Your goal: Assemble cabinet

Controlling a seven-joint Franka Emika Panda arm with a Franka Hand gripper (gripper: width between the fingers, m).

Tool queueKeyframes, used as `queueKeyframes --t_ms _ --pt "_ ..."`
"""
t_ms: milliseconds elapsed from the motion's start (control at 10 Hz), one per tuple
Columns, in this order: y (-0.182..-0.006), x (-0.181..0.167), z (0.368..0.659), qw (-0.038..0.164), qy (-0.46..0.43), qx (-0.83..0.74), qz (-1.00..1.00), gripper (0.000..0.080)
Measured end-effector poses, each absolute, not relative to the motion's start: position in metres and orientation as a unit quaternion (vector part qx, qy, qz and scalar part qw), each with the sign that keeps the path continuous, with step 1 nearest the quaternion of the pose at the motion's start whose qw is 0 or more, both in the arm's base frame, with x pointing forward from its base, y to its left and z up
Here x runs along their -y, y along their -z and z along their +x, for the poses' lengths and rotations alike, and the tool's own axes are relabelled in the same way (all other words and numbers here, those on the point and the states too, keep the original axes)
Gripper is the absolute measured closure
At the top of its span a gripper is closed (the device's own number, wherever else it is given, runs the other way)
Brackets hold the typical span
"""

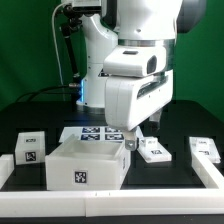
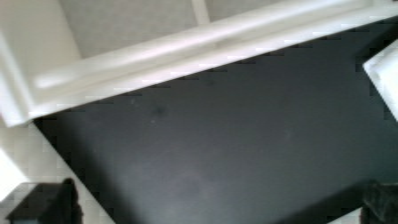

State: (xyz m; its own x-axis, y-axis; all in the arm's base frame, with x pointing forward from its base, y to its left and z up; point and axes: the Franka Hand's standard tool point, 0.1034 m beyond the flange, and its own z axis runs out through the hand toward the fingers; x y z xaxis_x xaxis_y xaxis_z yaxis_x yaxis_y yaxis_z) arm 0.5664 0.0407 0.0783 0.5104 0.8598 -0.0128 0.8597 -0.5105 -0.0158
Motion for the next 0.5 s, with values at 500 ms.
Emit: queueKeyframes --t_ms 500 --pt "-0.0780 -0.0408 0.5661 0.004 -0.009 0.499 -0.867 0.0002"
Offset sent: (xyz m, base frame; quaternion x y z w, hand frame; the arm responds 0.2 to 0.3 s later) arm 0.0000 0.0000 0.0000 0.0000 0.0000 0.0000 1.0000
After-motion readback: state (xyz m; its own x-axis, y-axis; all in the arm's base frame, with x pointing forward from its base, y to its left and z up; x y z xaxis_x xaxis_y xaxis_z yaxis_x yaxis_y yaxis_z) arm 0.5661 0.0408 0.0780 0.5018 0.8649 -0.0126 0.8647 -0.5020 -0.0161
